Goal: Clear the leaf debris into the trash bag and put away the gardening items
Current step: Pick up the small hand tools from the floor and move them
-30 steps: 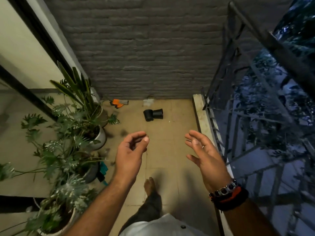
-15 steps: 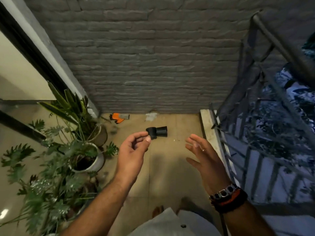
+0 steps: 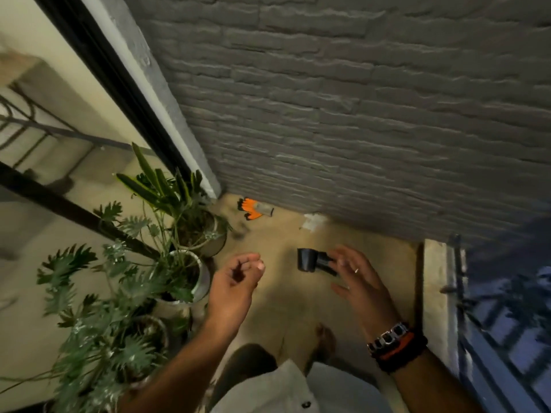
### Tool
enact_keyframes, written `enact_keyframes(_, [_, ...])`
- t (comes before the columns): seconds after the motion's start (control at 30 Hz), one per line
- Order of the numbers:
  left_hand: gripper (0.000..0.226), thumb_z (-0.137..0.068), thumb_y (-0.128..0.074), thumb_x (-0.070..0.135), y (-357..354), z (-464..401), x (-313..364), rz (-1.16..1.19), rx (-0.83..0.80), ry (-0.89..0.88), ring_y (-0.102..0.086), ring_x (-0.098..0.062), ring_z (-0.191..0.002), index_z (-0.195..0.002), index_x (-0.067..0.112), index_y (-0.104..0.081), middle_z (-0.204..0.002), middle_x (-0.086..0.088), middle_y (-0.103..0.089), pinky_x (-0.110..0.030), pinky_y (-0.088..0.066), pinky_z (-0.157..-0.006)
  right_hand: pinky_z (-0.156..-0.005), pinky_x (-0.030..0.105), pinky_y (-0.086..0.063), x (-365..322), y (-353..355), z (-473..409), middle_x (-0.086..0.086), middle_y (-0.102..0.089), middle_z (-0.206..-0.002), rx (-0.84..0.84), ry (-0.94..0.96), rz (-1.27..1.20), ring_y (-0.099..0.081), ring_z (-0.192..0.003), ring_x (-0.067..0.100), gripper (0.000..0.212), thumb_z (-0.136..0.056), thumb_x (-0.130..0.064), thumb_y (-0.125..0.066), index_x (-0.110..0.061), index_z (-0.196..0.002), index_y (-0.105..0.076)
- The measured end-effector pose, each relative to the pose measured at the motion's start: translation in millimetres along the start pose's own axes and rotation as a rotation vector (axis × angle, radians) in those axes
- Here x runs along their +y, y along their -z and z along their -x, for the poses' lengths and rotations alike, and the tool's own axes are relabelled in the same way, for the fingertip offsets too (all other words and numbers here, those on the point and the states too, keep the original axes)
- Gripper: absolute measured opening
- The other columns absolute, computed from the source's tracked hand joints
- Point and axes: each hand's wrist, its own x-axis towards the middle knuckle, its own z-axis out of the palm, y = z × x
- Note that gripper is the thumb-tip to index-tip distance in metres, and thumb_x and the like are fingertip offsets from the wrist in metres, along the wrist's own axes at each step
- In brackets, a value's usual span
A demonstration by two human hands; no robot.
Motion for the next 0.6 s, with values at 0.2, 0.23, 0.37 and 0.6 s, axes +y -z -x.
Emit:
enact_keyframes(0.2, [0.011,-0.091,-0.068,0.01,-9,-95,-24,-0.023,0.035,0.108,-0.067,0.0,-0.075,-0.097,0.019,-0.071,-0.081,0.008,-0.074,-0.021,-0.055,-0.071,-0.092,0.027,-0.046,-5,-32,-121,-0.004,-0.055,-0.136,-0.043,-0.123,0.008,-0.051,-0.127,0.015,0.028,-0.099,-0.02,-0.048,-0.028,-0.126,-0.055])
enact_keyframes(0.23, [0.011,-0.091,-0.069,0.012,-10,-111,-30,-0.038,0.028,0.139,-0.068,-0.002,-0.077,-0.097,0.02,-0.071,-0.083,0.008,-0.074,-0.025,-0.056,-0.073,-0.089,0.024,-0.045,-4,-38,-137,-0.002,-0.054,-0.137,-0.049,-0.127,0.021,-0.05,-0.128,0.016,0.031,-0.1,-0.019,-0.048,-0.023,-0.13,-0.053])
enact_keyframes(0.37, [0.014,-0.087,-0.072,0.009,-17,-205,-65,-0.156,-0.034,0.147,-0.068,-0.003,-0.079,-0.088,0.023,-0.071,-0.083,0.007,-0.074,-0.029,-0.055,-0.075,-0.101,0.039,-0.046,15,-67,-216,0.0,-0.056,-0.135,-0.033,-0.145,0.043,-0.051,-0.127,0.017,0.046,-0.083,-0.046,-0.068,-0.028,-0.124,-0.055])
enact_keyframes(0.6, [0.011,-0.089,-0.071,0.032,-63,-377,-175,-0.375,-0.12,0.232,-0.067,0.0,-0.081,-0.099,0.032,-0.068,-0.09,0.014,-0.071,-0.03,-0.059,-0.069,-0.087,0.028,-0.055,121,-90,-382,-0.001,-0.056,-0.133,0.043,-0.292,0.001,-0.051,-0.127,0.018,0.037,-0.086,-0.043,-0.067,-0.03,-0.119,-0.056])
